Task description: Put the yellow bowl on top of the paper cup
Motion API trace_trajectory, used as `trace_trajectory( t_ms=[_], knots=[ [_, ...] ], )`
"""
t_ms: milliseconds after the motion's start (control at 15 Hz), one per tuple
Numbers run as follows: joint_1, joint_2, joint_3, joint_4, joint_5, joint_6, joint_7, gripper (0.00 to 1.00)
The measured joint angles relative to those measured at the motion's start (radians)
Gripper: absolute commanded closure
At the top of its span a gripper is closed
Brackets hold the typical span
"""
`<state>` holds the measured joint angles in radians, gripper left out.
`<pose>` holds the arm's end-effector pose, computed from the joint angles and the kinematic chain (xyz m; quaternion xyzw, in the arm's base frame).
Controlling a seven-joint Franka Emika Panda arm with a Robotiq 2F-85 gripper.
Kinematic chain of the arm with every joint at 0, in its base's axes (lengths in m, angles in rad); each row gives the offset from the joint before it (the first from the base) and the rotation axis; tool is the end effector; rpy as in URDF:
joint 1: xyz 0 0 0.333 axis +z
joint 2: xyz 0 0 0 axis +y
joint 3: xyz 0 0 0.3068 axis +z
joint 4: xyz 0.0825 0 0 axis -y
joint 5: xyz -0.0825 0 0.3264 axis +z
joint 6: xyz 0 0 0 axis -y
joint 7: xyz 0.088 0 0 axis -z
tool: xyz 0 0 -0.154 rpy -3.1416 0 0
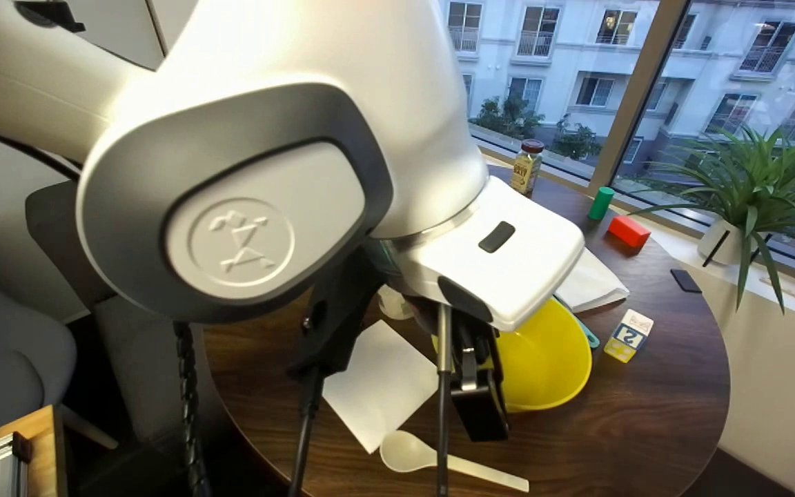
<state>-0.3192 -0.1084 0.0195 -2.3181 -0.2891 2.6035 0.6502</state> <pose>0.4779 -0.1486 0.4102 0.9119 -0.3486 0.2075 0.0624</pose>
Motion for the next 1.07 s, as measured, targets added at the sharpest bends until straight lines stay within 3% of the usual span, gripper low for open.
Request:
trace_trajectory(
  t_ms=[467, 533, 667, 1067],
  knots=[
    [0.064, 0.081, -0.065, 0.053, 0.0, -0.014, 0.0, 0.03],
    [0.072, 0.088, -0.073, 0.057, 0.0, -0.014, 0.0, 0.26],
    [0.084, 0.099, -0.085, 0.062, 0.0, -0.016, 0.0, 0.3],
    [0.108, 0.112, -0.114, 0.067, 0.003, -0.017, 0.009, 0.77]
  ],
)
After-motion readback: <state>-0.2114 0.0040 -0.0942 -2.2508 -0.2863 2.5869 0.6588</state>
